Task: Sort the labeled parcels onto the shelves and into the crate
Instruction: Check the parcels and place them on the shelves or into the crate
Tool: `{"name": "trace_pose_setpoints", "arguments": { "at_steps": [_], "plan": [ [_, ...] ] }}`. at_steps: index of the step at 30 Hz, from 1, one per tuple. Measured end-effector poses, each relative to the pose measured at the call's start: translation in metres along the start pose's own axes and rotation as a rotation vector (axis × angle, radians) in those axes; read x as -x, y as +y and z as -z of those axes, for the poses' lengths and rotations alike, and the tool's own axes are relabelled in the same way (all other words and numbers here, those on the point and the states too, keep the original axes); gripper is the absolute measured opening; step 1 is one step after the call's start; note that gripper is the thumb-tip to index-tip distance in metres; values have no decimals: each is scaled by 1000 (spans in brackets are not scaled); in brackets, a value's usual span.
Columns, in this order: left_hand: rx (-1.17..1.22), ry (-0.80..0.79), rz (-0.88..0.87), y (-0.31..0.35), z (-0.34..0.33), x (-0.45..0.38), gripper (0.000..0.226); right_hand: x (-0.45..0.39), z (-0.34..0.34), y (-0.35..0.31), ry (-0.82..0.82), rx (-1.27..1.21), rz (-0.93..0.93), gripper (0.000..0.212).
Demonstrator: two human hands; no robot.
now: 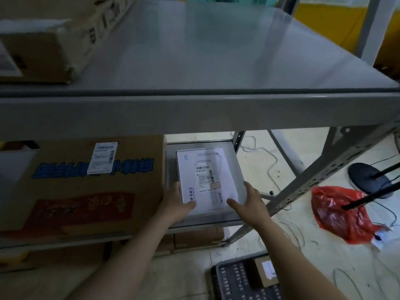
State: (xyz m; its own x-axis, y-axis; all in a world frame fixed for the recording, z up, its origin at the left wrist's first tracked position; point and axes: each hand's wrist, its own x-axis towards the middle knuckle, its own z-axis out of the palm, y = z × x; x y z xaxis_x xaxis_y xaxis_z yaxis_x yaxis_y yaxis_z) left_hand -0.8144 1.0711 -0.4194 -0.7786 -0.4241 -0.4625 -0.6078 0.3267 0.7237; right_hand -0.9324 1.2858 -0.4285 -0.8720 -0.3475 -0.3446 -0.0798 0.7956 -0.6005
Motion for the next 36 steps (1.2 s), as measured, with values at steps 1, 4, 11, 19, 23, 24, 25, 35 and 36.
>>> {"name": "trace_pose_setpoints", "arguments": {
  "at_steps": [1,4,11,19,23,24,25,35,36],
  "plan": [
    [-2,-1,22,-3,-4,-3,73,-4,-4,3,-21,-4,0,97],
    [-26,-14,59,-14,-18,-19,85,-15,-18,13,-72,8,1,97],
    [-16,-42,82,-44,-50,-54,97,-45,-47,35,-80,15,-31,104],
    [104,-17,54,-59,-65,-69,123,-75,-66,42,-103,-11,-35,107],
    [158,-22,48,-58,-63,-70,128,-85,-65,46,-113,-30,-60,92],
    [175,-19,41,-58,-63,-70,127,-85,-65,49,-117,-34,-58,86],
    [188,-11,36,-58,-63,-68,127,-84,-63,50,-116,-39,-48,83],
    [126,46,-115,-24,-33,-29,110,-39,-27,30,-87,-227,56,80],
    [121,54,-139,-22,-29,-24,105,-31,-21,25,-91,-244,67,81]
  ]
}}
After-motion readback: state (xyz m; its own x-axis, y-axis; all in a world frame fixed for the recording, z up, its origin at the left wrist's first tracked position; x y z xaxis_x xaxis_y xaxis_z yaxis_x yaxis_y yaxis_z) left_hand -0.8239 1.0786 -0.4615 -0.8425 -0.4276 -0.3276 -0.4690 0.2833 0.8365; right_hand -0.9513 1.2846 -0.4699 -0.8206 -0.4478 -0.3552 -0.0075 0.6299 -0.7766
